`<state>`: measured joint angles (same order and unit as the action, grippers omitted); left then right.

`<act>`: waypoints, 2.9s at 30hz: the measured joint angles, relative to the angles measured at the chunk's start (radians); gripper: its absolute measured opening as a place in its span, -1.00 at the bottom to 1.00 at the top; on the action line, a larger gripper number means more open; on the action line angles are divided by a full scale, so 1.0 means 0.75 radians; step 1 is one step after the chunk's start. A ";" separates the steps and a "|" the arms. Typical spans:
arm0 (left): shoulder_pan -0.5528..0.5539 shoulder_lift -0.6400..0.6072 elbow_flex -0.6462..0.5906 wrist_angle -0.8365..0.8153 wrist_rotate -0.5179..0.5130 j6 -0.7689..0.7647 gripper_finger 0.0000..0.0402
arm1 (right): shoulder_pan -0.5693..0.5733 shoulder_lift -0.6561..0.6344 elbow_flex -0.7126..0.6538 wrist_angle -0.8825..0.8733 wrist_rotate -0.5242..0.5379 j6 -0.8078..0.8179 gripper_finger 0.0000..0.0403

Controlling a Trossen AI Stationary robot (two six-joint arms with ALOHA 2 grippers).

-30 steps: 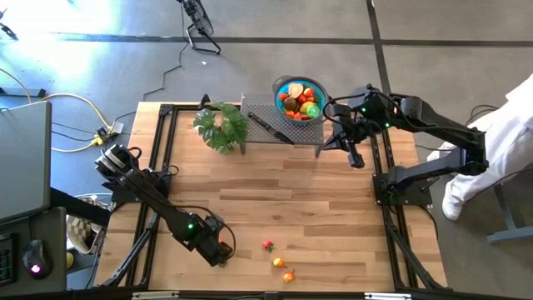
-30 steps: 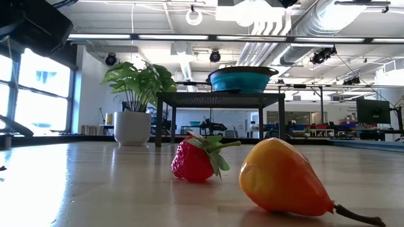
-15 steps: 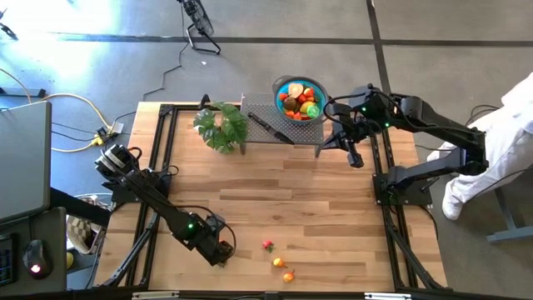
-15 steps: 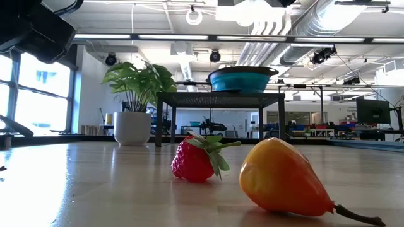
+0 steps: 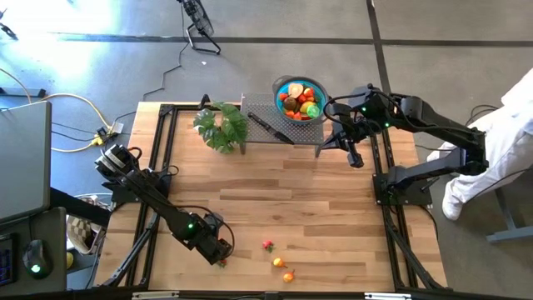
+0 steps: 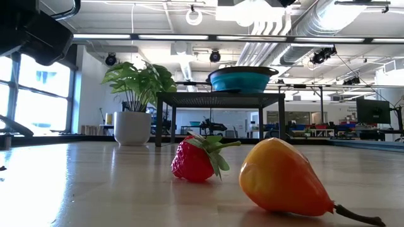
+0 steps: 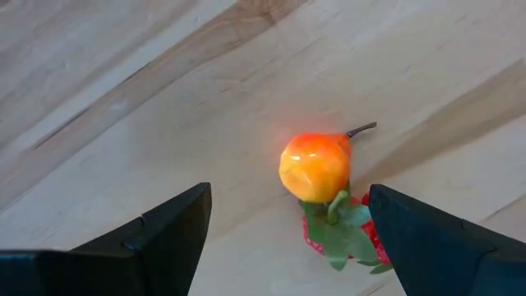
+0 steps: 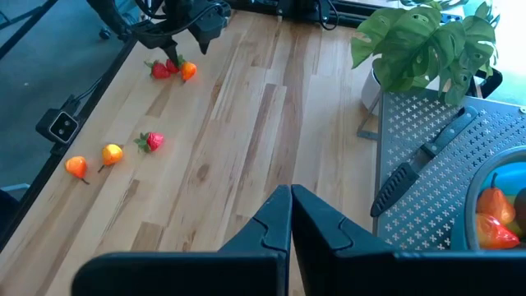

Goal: Pick & Place Fruit
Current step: Put the yellow pear in the blue bowl on the shelf

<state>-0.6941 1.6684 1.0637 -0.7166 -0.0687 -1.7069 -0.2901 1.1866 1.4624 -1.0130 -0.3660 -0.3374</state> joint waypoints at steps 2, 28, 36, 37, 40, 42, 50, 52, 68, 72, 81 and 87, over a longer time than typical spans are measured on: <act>0.000 0.000 0.000 0.002 -0.003 0.000 0.60 | 0.000 0.000 0.000 -0.001 0.000 0.000 -0.98; 0.000 0.108 0.002 0.121 0.008 -0.040 0.60 | -0.001 0.000 0.000 -0.001 0.000 0.000 -0.98; -0.001 0.109 0.002 0.122 -0.044 -0.045 0.60 | 0.000 0.000 0.000 -0.001 0.000 0.000 -0.98; -0.001 0.109 0.002 0.120 -0.050 -0.044 0.60 | -0.001 0.000 0.000 0.000 0.000 0.000 -0.98; -0.001 0.110 0.002 0.117 -0.063 -0.044 0.60 | -0.001 0.000 0.000 0.000 0.000 0.000 -0.98; -0.001 0.110 0.002 0.116 -0.073 -0.044 0.60 | -0.001 0.000 0.000 0.000 0.000 0.000 -0.98; 0.000 0.111 0.001 0.106 -0.078 -0.039 0.35 | 0.000 0.015 0.000 0.000 0.000 0.000 -0.98; 0.001 0.112 0.001 0.106 -0.078 -0.041 0.26 | -0.005 0.026 0.000 0.000 0.010 0.000 -0.98; 0.001 0.112 0.001 0.124 -0.070 -0.095 -0.33 | -0.008 0.051 -0.001 -0.001 0.035 0.025 -0.98; 0.001 0.112 0.001 0.119 -0.073 -0.105 -0.34 | -0.007 0.037 -0.001 -0.041 0.036 0.037 -0.98; 0.049 0.112 0.001 0.105 -0.095 -0.101 -0.35 | -0.004 -0.013 -0.001 -0.072 0.071 0.061 -0.98; 0.137 0.112 0.001 0.116 -0.108 -0.027 -0.35 | -0.004 -0.055 -0.001 -0.072 0.069 0.061 -0.98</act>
<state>-0.5912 1.7527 1.0641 -0.6299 -0.1494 -1.7274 -0.2928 1.1454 1.4620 -1.0668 -0.3144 -0.2920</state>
